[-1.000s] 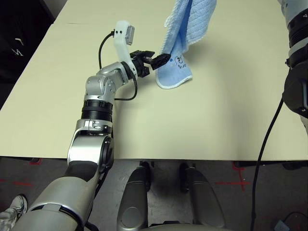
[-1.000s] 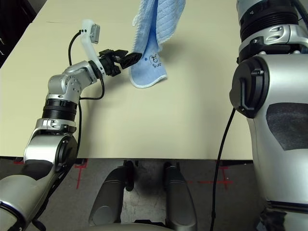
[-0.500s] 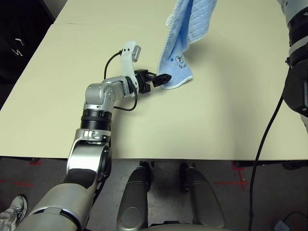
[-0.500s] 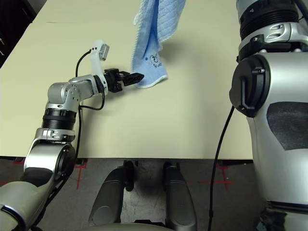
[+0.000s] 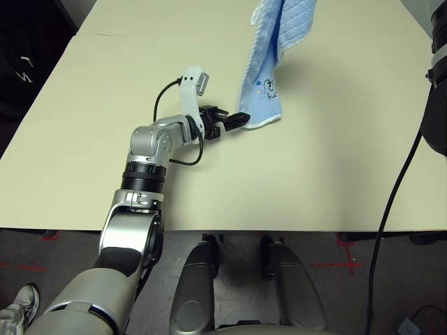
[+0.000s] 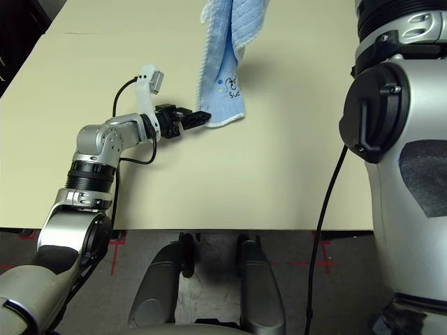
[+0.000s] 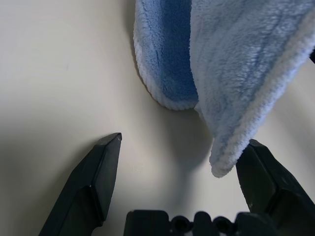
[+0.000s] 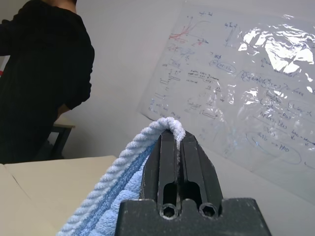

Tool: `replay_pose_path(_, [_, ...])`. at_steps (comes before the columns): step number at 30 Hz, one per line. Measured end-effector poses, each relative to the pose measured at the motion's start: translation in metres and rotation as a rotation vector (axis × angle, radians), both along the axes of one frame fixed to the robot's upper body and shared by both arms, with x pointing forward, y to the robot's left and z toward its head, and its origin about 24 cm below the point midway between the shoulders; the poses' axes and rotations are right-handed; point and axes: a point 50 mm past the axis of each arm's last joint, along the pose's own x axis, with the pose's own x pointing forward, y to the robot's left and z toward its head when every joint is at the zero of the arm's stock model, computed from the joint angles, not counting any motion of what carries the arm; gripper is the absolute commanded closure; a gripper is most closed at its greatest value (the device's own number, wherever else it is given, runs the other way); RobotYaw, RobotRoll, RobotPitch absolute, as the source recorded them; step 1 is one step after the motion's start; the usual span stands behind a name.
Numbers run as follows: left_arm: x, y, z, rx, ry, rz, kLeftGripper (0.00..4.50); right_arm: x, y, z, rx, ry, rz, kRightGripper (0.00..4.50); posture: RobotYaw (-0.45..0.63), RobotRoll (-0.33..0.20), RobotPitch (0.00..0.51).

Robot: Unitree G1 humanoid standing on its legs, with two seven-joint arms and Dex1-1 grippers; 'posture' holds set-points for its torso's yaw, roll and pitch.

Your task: Fold the towel and set it aside.

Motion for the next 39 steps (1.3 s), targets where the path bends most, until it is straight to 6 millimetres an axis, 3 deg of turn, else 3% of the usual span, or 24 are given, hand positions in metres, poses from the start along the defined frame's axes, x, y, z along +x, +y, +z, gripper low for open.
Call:
replay_pose_path(12, [-0.003,-0.004,-0.003,-0.024,0.062,-0.034,4.36,0.001,0.0,-0.001,-0.004,0.003,-0.004,4.5,0.05,0.0,0.285])
replay_pose_path(18, [0.0,0.001,0.003,-0.062,0.021,0.006,4.44,0.001,-0.002,-0.001,-0.003,0.004,-0.01,4.5,0.05,0.0,0.287])
replay_pose_path(22, [0.01,0.019,0.03,-0.088,-0.108,0.109,4.44,0.007,-0.015,-0.013,0.01,0.038,-0.04,4.5,0.05,0.0,0.291])
replay_pose_path(26, [0.019,0.072,0.082,-0.059,-0.31,0.319,4.44,0.021,-0.043,-0.045,0.05,0.145,-0.094,4.5,0.06,0.0,0.295])
replay_pose_path(29, [0.014,0.11,0.124,-0.025,-0.442,0.437,4.44,0.029,-0.073,-0.079,0.125,0.242,-0.127,4.5,0.07,0.0,0.295])
replay_pose_path(32, [0.004,0.132,0.156,-0.005,-0.554,0.491,4.44,0.035,-0.096,-0.116,0.199,0.364,-0.149,4.5,0.08,0.0,0.3])
replay_pose_path(34, [0.003,0.134,0.162,0.001,-0.581,0.493,4.44,0.035,-0.102,-0.131,0.232,0.419,-0.11,4.5,0.07,0.0,0.304])
replay_pose_path(39, [0.008,0.145,0.151,0.068,-0.522,0.488,4.44,0.025,-0.117,-0.165,0.245,0.62,0.1,4.5,0.07,0.0,0.312])
